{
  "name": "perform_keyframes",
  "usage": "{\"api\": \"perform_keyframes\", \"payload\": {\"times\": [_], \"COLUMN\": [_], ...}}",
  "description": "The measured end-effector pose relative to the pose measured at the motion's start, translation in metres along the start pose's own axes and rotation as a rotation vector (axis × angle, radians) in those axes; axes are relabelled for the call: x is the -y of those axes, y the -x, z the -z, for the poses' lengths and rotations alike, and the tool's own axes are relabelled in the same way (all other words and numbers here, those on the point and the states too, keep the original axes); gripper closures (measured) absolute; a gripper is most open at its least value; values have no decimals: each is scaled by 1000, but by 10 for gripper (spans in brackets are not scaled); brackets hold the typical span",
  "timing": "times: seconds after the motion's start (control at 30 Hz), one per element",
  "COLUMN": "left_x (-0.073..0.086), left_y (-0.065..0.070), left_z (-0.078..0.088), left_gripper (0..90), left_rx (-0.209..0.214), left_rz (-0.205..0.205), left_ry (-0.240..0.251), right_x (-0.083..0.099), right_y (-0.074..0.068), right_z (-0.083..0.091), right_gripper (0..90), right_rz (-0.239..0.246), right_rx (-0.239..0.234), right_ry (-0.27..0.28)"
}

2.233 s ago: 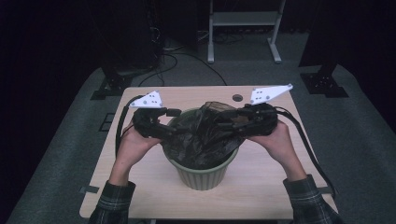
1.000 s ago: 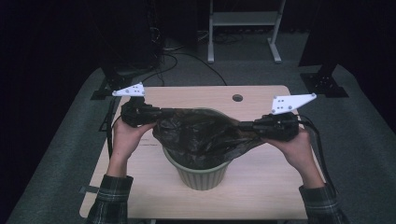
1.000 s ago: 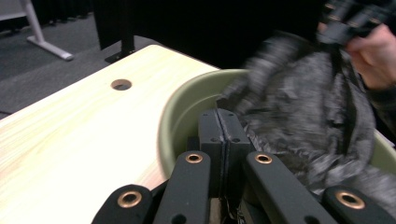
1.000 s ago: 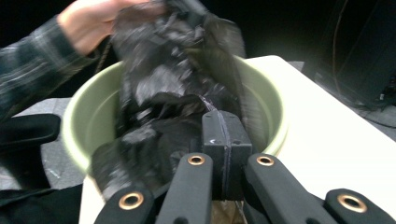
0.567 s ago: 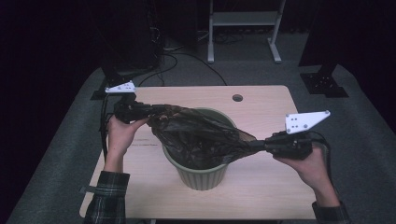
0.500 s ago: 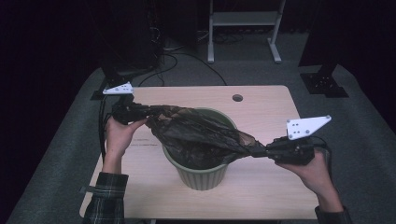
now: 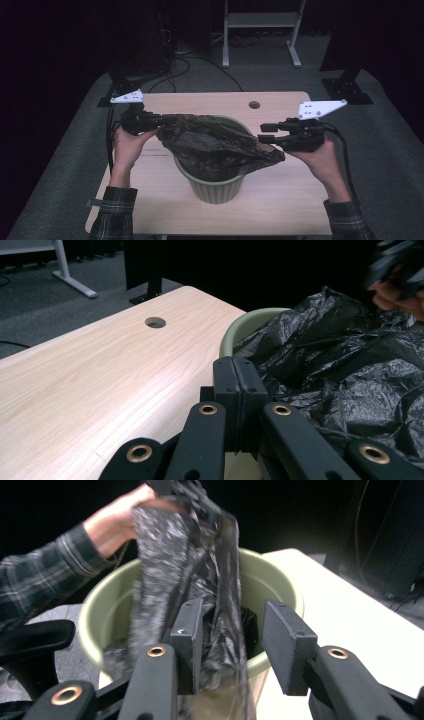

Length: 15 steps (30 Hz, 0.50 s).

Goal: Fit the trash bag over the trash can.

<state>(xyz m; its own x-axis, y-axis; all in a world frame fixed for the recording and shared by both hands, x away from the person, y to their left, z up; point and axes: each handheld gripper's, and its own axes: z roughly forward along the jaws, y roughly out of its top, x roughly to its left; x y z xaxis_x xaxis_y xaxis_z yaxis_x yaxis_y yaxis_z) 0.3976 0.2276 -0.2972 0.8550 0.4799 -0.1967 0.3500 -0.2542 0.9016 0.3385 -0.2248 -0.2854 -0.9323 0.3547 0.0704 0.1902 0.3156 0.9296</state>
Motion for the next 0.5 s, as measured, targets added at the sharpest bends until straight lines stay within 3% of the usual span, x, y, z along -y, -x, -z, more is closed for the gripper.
{"api": "perform_keyframes", "payload": {"times": [0.03, 0.07, 0.13, 0.17, 0.2, 0.23, 0.3, 0.33, 0.37, 0.4, 0.5], "left_x": [0, 0, 0, 0, 0, 0, 1, 1, 1, 2, 4], "left_y": [0, 0, 0, 0, 0, -1, -2, -6, -6, -10, -13], "left_z": [0, 0, 0, 0, 0, -1, -3, -8, -8, -14, -20], "left_gripper": [899, 899, 900, 900, 900, 900, 900, 900, 900, 900, 900], "left_rx": [0, 2, 3, 3, 4, 2, -1, -5, -5, -18, -26], "left_rz": [0, -2, -6, -6, -8, -13, -14, -12, -12, -9, 0], "left_ry": [0, 5, 4, 4, 7, 11, 15, 9, 9, 0, -11], "right_x": [0, 2, 4, 4, 4, 5, 4, 5, 5, 6, 8], "right_y": [0, 5, 9, 9, 12, 17, 19, 29, 29, 40, 48], "right_z": [0, -13, -23, -23, -29, -34, -36, -39, -39, -42, -47], "right_gripper": [595, 618, 734, 734, 784, 895, 897, 898, 898, 898, 898], "right_rz": [0, -7, -10, -10, -14, -24, -26, -48, -48, -66, -83], "right_rx": [0, 4, 4, 4, -5, 6, 25, 68, 68, 126, 166], "right_ry": [0, -29, -50, -50, -61, -63, -62, -51, -51, -38, -30]}}
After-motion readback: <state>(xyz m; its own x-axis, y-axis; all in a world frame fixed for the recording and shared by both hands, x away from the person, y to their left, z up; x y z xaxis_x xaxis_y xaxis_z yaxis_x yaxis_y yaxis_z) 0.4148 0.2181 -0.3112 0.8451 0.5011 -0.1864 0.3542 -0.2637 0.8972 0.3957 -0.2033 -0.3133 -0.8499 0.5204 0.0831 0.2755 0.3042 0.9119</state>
